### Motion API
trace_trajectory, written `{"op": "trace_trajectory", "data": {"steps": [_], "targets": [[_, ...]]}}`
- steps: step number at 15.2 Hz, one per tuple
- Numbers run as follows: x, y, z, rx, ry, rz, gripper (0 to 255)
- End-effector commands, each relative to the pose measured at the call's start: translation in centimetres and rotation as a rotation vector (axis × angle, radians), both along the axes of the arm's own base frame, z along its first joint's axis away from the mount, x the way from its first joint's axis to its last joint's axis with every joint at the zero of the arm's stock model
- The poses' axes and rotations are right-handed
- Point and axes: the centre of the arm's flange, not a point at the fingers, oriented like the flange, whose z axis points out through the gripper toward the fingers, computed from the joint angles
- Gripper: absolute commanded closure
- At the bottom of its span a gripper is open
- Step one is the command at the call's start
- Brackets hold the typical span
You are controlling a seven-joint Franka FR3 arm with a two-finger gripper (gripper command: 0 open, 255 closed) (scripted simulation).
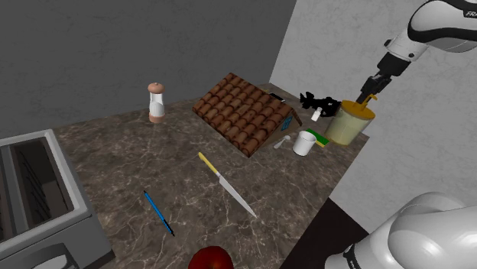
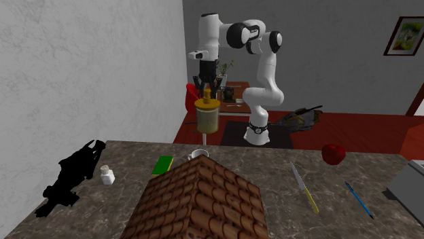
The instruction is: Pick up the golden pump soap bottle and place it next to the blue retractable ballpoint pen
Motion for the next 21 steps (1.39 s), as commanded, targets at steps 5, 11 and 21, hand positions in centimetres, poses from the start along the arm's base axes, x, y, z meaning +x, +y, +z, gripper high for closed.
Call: {"op": "trace_trajectory", "data": {"steps": [5, 11, 21], "targets": [[-0.1, 0.0, 3.2, 0.0, 0.0, 0.0, 255], [-0.1, 0.0, 6.3, 0.0, 0.0, 0.0, 255], [-0.4, 5.3, 9.2, 0.0, 0.0, 0.0, 255]]}}
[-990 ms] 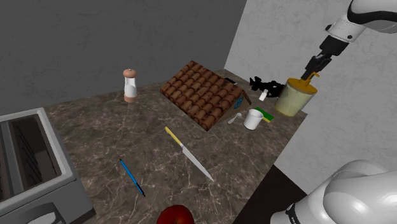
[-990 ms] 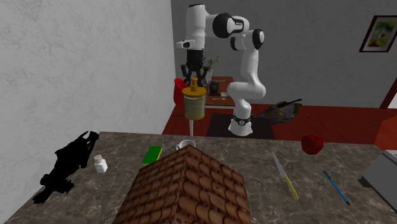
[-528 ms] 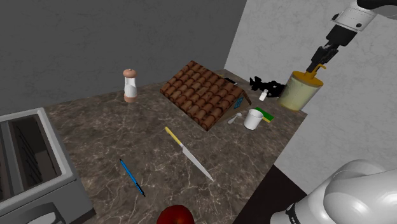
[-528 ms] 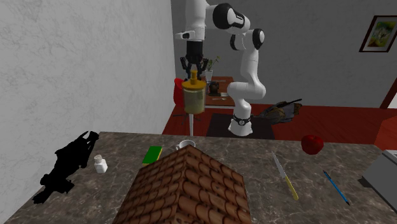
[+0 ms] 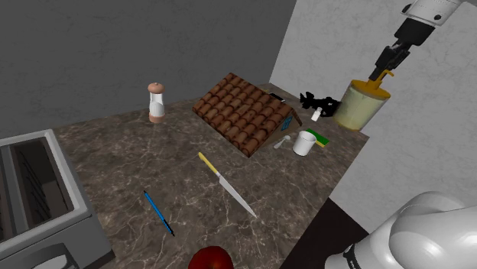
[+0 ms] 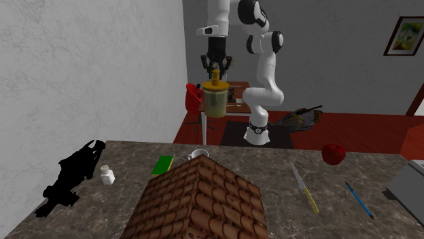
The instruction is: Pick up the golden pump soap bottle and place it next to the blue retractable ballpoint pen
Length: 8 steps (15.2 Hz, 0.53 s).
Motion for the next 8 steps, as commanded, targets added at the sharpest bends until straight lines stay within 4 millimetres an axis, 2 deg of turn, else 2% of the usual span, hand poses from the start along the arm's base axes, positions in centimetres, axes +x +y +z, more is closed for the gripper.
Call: {"op": "trace_trajectory", "data": {"steps": [1, 8], "targets": [[-0.1, 2.6, -0.1, -0.001, 0.0, -0.002, 255], [-0.5, 11.8, -0.1, -0.001, 0.0, -0.002, 255]]}}
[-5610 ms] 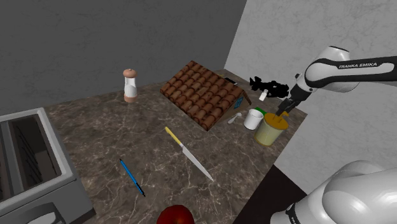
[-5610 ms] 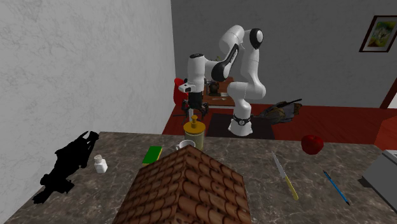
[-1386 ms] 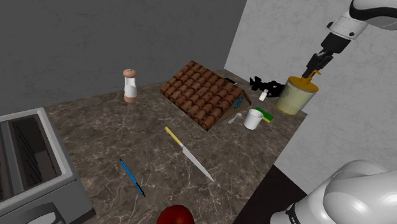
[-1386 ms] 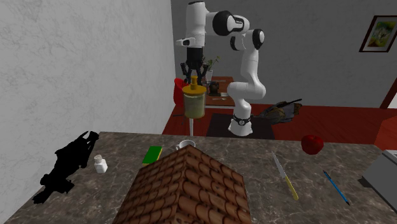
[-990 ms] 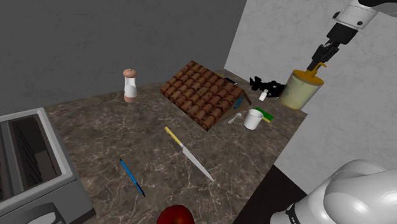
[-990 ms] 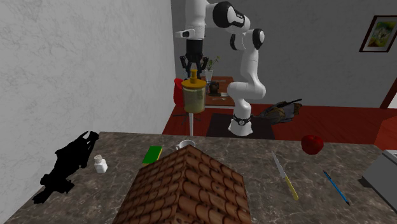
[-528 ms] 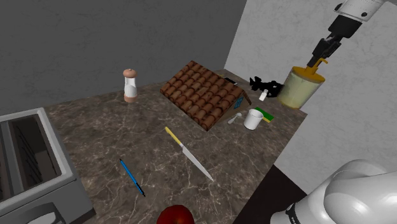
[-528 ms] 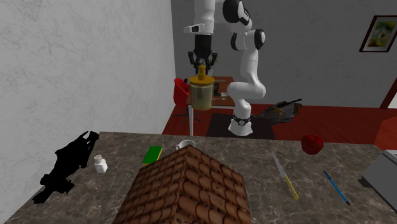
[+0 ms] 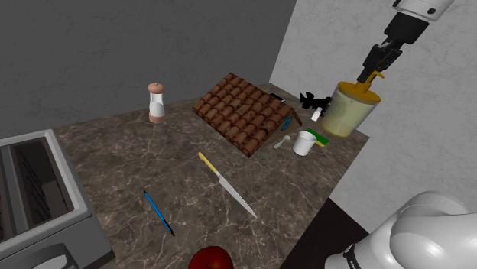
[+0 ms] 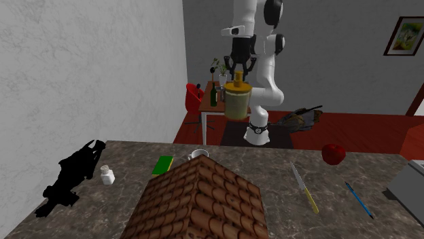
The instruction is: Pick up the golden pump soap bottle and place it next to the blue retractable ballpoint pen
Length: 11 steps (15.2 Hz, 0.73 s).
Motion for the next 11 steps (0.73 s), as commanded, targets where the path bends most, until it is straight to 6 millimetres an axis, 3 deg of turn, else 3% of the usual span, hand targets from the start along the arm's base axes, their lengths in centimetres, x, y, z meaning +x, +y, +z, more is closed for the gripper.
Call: {"op": "trace_trajectory", "data": {"steps": [1, 11], "targets": [[-0.4, 2.8, 0.0, -0.001, -0.001, -0.002, 255], [-1.0, 16.0, 0.1, -0.001, -0.001, -0.002, 255]]}}
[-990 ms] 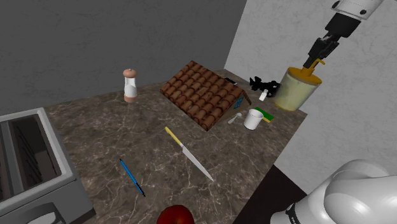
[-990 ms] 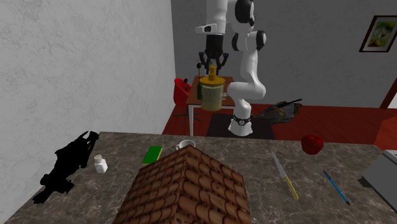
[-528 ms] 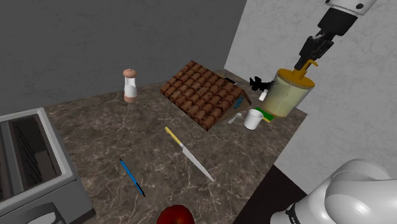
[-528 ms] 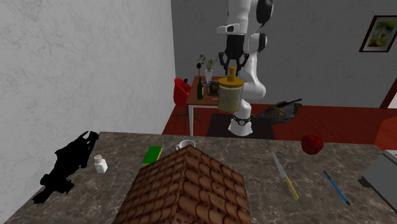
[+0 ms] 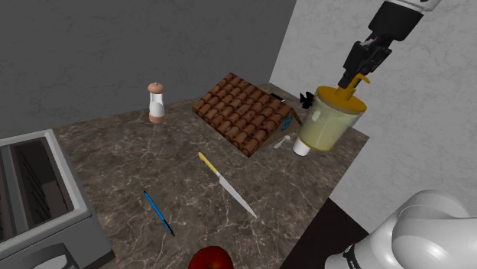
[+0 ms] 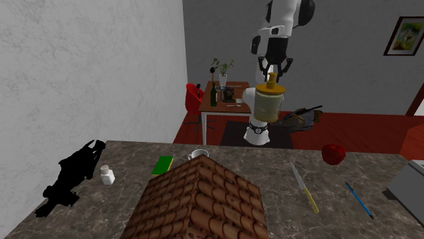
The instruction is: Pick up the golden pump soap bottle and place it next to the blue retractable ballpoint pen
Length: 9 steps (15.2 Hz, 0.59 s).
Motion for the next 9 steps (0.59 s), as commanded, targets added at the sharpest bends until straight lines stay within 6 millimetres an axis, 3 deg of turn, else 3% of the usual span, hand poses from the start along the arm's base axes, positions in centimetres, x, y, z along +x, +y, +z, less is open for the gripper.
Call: {"op": "trace_trajectory", "data": {"steps": [1, 9], "targets": [[0.0, 2.8, 0.0, 0.001, 0.0, -0.001, 255], [-0.5, 13.4, 0.1, 0.001, 0.0, -0.001, 255]]}}
